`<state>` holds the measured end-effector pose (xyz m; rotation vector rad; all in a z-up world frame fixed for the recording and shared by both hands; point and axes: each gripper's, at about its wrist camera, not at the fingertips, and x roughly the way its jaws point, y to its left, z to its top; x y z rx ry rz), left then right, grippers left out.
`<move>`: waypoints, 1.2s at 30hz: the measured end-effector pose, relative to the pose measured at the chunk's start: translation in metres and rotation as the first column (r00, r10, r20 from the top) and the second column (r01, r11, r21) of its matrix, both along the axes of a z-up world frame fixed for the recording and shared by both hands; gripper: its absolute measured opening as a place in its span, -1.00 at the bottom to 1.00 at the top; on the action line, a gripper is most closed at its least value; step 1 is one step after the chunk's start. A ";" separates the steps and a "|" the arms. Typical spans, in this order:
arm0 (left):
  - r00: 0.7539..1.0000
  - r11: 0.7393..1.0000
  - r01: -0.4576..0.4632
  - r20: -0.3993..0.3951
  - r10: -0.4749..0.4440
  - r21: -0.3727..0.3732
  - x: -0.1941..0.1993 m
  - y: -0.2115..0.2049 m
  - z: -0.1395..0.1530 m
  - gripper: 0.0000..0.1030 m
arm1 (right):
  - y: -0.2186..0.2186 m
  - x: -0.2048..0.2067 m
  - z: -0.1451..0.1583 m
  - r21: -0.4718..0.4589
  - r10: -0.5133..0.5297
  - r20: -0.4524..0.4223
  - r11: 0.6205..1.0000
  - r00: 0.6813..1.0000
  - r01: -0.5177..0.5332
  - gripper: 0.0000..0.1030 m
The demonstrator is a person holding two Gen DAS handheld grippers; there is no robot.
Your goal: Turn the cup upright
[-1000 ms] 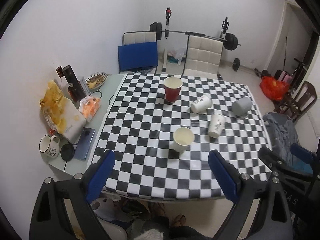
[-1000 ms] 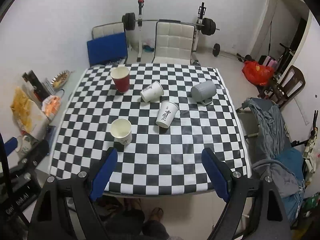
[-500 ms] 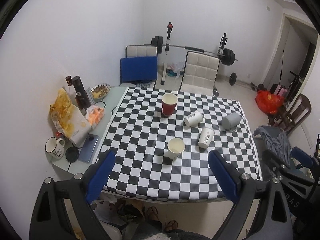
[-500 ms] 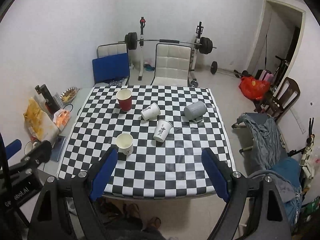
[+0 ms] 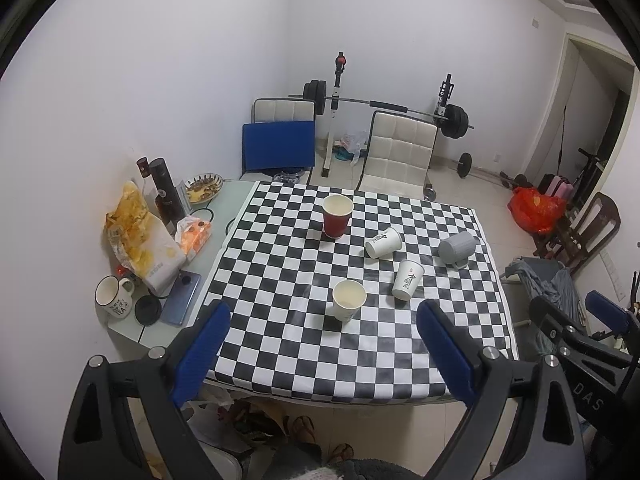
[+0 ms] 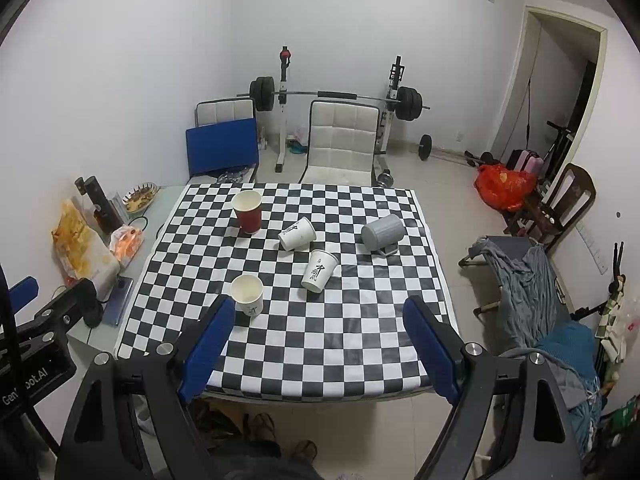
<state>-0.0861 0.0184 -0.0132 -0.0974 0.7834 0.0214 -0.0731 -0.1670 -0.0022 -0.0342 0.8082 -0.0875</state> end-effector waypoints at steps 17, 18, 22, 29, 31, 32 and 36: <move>1.000 1.000 -0.010 0.021 0.009 0.012 -0.002 -0.002 0.007 0.86 | -0.005 -0.003 0.009 -0.004 0.009 0.024 1.000 1.000 -0.009 0.74; 1.000 1.000 -0.010 0.019 0.010 0.014 -0.002 -0.002 0.007 0.86 | -0.005 -0.003 0.009 -0.004 0.010 0.024 1.000 1.000 -0.010 0.74; 1.000 1.000 -0.007 0.018 0.007 0.013 -0.002 -0.002 0.007 0.86 | -0.005 -0.004 0.008 -0.004 0.008 0.024 1.000 1.000 -0.008 0.75; 1.000 1.000 -0.010 0.023 0.010 0.013 -0.003 -0.003 0.007 0.86 | -0.006 -0.004 0.009 0.001 0.010 0.026 1.000 1.000 -0.010 0.75; 1.000 1.000 -0.012 0.025 0.012 0.011 -0.004 -0.006 0.007 0.86 | -0.005 -0.004 0.009 0.001 0.012 0.027 1.000 1.000 -0.012 0.75; 1.000 1.000 -0.014 0.027 0.014 0.012 -0.004 -0.008 0.006 0.86 | -0.004 -0.004 0.010 -0.001 0.014 0.028 1.000 1.000 -0.014 0.75; 1.000 1.000 -0.016 0.026 0.016 0.009 -0.004 -0.009 0.006 0.86 | -0.003 -0.004 0.011 0.003 0.015 0.028 1.000 1.000 -0.015 0.75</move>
